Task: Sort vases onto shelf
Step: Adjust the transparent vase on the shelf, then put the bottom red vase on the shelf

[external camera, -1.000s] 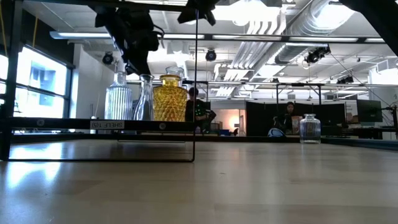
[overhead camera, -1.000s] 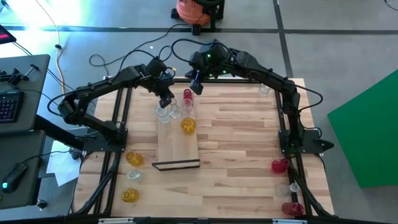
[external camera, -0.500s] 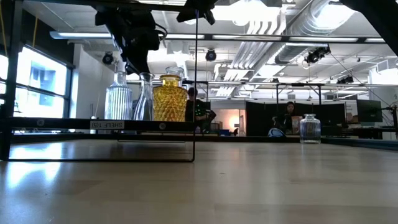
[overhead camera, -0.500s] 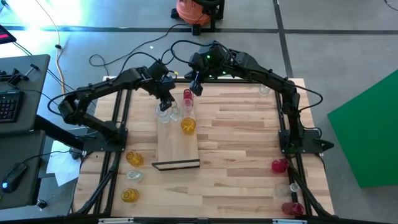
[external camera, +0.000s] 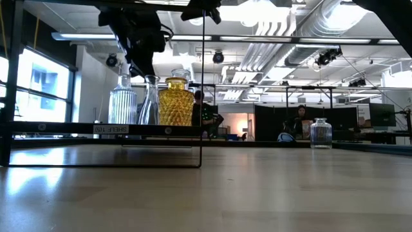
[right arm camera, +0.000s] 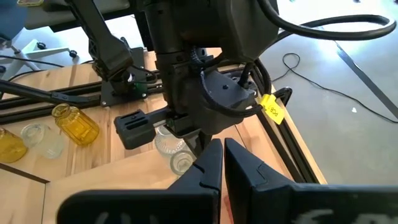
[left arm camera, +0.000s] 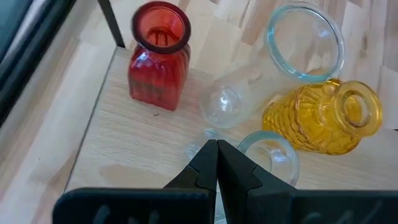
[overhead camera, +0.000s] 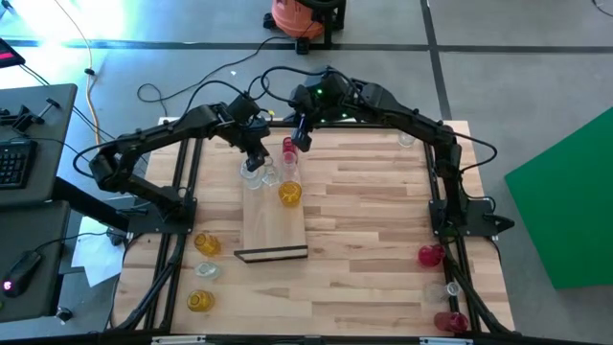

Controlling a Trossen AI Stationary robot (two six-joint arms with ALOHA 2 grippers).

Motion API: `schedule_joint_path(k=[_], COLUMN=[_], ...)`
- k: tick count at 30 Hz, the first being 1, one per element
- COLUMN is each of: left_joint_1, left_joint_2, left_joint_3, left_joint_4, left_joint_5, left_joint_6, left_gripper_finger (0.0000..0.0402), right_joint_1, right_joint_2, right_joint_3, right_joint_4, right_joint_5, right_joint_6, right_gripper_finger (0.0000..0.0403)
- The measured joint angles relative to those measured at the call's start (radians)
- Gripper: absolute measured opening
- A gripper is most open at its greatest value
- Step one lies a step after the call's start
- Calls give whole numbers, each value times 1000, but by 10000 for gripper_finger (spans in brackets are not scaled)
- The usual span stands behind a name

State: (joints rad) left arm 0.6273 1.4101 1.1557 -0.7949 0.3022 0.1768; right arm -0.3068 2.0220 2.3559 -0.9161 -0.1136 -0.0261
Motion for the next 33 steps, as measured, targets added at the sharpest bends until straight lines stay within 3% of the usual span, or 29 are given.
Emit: schedule_joint_path(k=[5,11,18,23,33], left_joint_1=[8,42,55,54,52], left_joint_2=[-37,-152,-351,-480,-635], left_joint_3=[0,1,59,86,87], left_joint_4=[20,69,13,-1,-3], left_joint_5=[-100,-106,-98,-39,-32], left_joint_6=[8,-20,-67,-161,-319], left_gripper_finger=[0,0,0,0,0], right_joint_1=[6,8,42,107,301], right_joint_2=[0,0,0,0,0], right_joint_3=[0,0,0,0,0], right_joint_4=[0,-26,-80,-135,-296], right_joint_5=[5,5,1,-18,-16], right_joint_6=[0,4,27,73,211], right_gripper_finger=[0,0,0,0,0])
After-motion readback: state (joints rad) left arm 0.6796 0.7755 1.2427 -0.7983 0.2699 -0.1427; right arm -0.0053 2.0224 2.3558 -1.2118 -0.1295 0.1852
